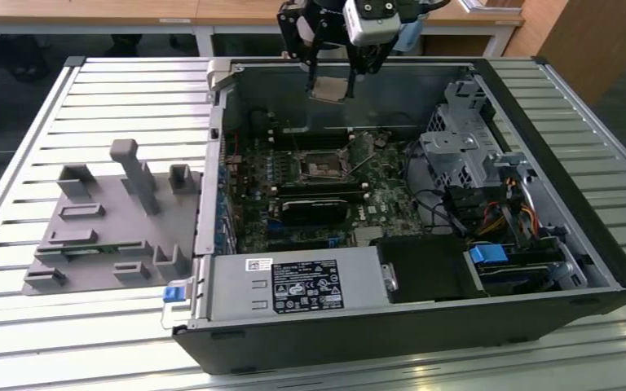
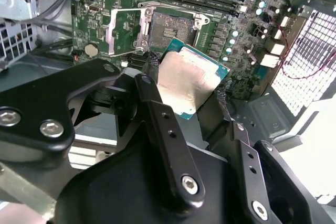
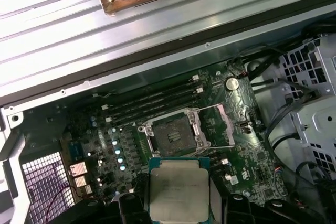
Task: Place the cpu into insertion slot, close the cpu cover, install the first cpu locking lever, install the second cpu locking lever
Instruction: 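Place the cpu into insertion slot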
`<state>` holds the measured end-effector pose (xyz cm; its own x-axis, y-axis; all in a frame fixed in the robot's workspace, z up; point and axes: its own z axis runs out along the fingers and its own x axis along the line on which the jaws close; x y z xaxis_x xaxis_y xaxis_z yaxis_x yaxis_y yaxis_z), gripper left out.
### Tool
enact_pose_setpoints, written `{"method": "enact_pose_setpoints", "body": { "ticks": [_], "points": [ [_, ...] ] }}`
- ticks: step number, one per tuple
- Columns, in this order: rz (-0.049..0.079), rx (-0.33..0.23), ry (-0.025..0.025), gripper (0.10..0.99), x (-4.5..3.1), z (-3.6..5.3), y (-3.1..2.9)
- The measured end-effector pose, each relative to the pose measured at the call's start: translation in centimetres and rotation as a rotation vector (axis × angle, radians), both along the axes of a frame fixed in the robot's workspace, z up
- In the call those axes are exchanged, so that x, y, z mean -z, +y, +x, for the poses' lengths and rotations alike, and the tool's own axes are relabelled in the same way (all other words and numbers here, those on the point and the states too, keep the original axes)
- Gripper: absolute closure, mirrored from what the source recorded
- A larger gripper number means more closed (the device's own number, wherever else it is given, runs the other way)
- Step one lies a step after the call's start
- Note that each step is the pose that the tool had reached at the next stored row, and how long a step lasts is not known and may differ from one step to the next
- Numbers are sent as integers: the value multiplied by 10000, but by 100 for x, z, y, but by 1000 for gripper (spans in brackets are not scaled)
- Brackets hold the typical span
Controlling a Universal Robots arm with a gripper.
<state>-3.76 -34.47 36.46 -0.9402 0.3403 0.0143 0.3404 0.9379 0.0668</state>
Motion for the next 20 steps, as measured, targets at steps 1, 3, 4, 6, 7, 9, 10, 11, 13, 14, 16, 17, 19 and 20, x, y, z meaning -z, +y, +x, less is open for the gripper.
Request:
{"method": "enact_pose_setpoints", "body": {
  "ticks": [1, 3, 4, 6, 7, 9, 10, 11, 13, 14, 16, 17, 19, 20],
  "points": [
    [-11, 101, 0, 545, 0, 0, 0],
    [-33, 310, 0, 545, 1, 0, 0],
    [-44, 425, 0, 545, 1, 0, 0],
    [-60, 640, 0, 545, 2, 0, 0],
    [-67, 746, 0, 545, 2, 0, 1],
    [-81, 970, 1, 545, 3, 0, 1],
    [-88, 1079, 1, 545, 4, 0, 1],
    [-96, 1189, 1, 545, 4, 0, 1],
    [-111, 1411, 1, 545, 5, 0, 1],
    [-118, 1527, 1, 545, 6, 0, 1],
    [-132, 1749, 1, 545, 7, 0, 1],
    [-139, 1860, 2, 545, 7, 0, 1],
    [-150, 2083, 2, 545, 8, 0, 1],
    [-154, 2193, 2, 545, 9, 0, 1]
  ]
}}
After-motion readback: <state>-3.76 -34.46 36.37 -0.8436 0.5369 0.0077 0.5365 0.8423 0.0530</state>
